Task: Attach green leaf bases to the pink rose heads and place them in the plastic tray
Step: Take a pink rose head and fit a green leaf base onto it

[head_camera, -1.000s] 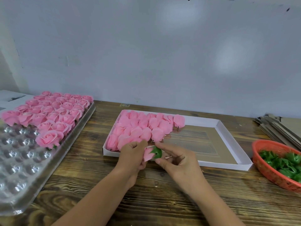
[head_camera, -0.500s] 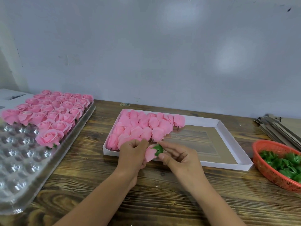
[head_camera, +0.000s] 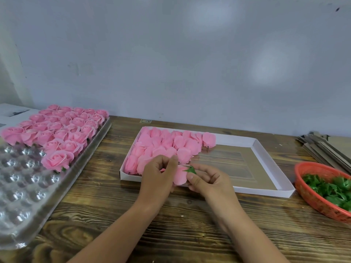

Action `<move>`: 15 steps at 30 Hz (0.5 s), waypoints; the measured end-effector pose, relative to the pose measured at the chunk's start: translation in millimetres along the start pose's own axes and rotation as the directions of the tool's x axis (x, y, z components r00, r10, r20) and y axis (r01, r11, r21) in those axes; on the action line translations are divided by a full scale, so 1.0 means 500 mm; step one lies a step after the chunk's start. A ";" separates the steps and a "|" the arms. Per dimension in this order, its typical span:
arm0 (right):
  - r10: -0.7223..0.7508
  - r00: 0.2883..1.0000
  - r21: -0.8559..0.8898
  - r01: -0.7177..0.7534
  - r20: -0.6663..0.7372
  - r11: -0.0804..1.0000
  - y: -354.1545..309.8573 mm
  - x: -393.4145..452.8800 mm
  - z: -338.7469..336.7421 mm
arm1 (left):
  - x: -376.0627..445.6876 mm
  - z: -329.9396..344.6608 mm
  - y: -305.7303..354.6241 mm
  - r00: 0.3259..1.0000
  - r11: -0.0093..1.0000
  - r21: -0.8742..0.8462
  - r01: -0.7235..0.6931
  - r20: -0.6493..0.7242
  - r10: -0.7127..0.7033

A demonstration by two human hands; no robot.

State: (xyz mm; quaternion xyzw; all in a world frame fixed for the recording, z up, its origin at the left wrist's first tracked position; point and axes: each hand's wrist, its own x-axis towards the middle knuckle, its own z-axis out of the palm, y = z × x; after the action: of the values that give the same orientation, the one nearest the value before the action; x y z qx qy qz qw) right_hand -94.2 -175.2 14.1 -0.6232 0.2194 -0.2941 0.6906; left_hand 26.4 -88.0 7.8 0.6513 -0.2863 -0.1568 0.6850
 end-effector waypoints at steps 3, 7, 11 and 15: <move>0.020 0.999 0.067 -0.018 -0.033 0.998 -0.006 0.002 -0.004 | -0.002 -0.001 0.006 0.985 0.999 -0.009 -0.046 0.168 0.047; 0.069 0.996 0.159 -0.059 -0.058 0.986 -0.012 0.005 -0.010 | -0.003 0.000 0.006 0.971 0.994 0.013 -0.113 0.212 0.108; 0.081 0.995 0.220 -0.067 -0.055 0.973 -0.017 0.007 -0.015 | -0.003 -0.001 0.014 0.979 0.994 -0.094 -0.053 0.191 0.070; 0.054 0.994 0.143 -0.040 -0.097 0.989 -0.014 0.005 -0.008 | -0.003 0.000 0.012 0.984 0.994 -0.104 -0.032 0.170 0.049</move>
State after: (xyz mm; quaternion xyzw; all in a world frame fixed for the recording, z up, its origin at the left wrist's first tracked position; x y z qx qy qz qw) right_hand -96.0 -180.3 20.6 -0.5519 0.2473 -0.3234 0.7278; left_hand 24.3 -86.2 13.6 0.5938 -0.3495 -0.2130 0.6927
